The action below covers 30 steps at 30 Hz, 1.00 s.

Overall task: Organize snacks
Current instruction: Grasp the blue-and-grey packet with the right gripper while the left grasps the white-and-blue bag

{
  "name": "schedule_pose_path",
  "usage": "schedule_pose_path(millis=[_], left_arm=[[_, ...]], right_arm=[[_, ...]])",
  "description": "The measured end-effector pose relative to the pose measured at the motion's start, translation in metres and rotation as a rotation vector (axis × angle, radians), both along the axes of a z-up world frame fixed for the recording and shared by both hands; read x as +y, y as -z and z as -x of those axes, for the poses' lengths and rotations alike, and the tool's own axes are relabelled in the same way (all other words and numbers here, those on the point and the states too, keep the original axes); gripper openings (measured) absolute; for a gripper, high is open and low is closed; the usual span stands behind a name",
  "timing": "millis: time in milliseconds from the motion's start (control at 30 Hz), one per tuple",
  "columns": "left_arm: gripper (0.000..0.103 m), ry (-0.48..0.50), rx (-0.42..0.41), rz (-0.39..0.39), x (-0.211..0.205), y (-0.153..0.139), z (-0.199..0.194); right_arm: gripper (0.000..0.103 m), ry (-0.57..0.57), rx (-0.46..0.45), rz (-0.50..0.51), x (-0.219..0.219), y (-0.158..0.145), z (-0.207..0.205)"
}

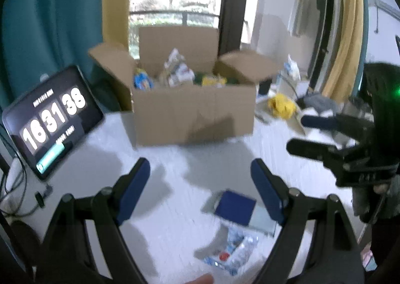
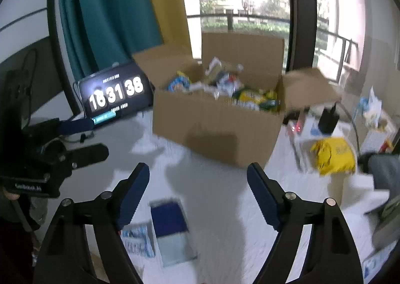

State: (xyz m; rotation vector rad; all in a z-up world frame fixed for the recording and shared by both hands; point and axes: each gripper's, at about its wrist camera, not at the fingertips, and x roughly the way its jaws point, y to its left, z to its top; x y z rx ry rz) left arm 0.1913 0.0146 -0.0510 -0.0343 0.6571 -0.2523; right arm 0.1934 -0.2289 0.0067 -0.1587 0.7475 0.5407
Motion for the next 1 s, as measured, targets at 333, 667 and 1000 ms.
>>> schedule_pose_path(millis=[333, 667, 1000], left_arm=[[0.084, 0.058, 0.167, 0.03, -0.011, 0.066, 0.015], [0.084, 0.176, 0.284, -0.034, -0.036, 0.101, 0.024], [0.056, 0.223, 0.287, -0.077, -0.05, 0.112, 0.027]], right_arm=[[0.062, 0.022, 0.115, 0.033, -0.01, 0.059, 0.011], [0.062, -0.047, 0.237, 0.05, 0.005, 0.101, 0.02], [0.064, -0.116, 0.271, 0.091, 0.022, 0.124, 0.021]])
